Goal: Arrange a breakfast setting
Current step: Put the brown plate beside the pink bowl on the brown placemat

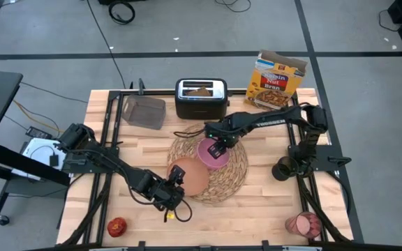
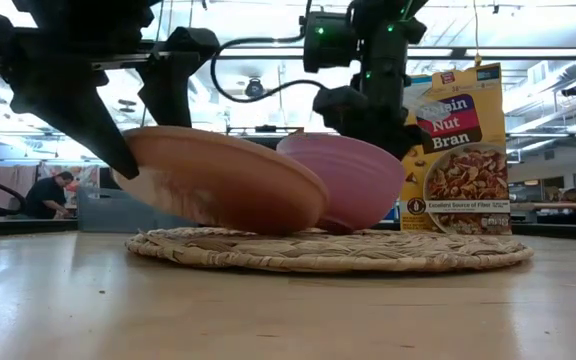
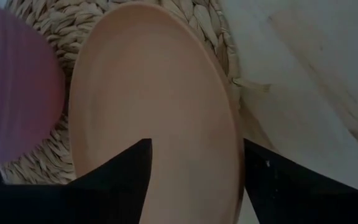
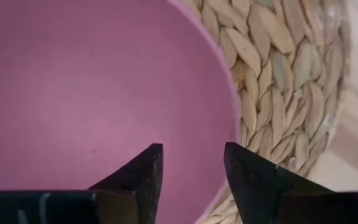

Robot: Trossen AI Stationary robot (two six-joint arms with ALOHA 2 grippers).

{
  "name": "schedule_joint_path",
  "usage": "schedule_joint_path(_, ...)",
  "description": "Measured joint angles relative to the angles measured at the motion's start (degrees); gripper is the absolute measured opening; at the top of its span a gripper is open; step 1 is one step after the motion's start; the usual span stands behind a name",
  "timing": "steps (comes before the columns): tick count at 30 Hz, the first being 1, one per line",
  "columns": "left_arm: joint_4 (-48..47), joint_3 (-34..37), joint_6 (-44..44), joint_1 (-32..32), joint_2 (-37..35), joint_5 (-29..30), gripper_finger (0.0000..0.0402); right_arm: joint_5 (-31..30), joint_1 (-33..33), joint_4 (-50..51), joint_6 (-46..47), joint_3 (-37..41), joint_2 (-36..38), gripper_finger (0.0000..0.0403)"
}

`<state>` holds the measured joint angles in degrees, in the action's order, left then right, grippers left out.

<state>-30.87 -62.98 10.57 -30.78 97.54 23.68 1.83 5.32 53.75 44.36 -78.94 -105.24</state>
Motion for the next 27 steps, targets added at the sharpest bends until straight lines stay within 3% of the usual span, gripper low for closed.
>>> schedule_joint_path(10, -0.2, 0.0, -0.9, 0.1, 0.0, 0.0, 0.024, 0.4, 0.8, 0.2, 1.5, -0.3, 5.3, 0.0176)
schedule_joint_path(21, 0.2, 0.0, 2.1, 1.1, 0.0, 0.0, 0.024, 3.6, 4.6, -1.7, -3.8, 3.7, 1.2, 0.0175)
schedule_joint_path(27, 0.1, 0.0, 2.3, 1.2, 0.0, -0.2, 0.024, 10.2, 5.7, -5.6, -6.9, 4.2, 1.0, 0.0169)
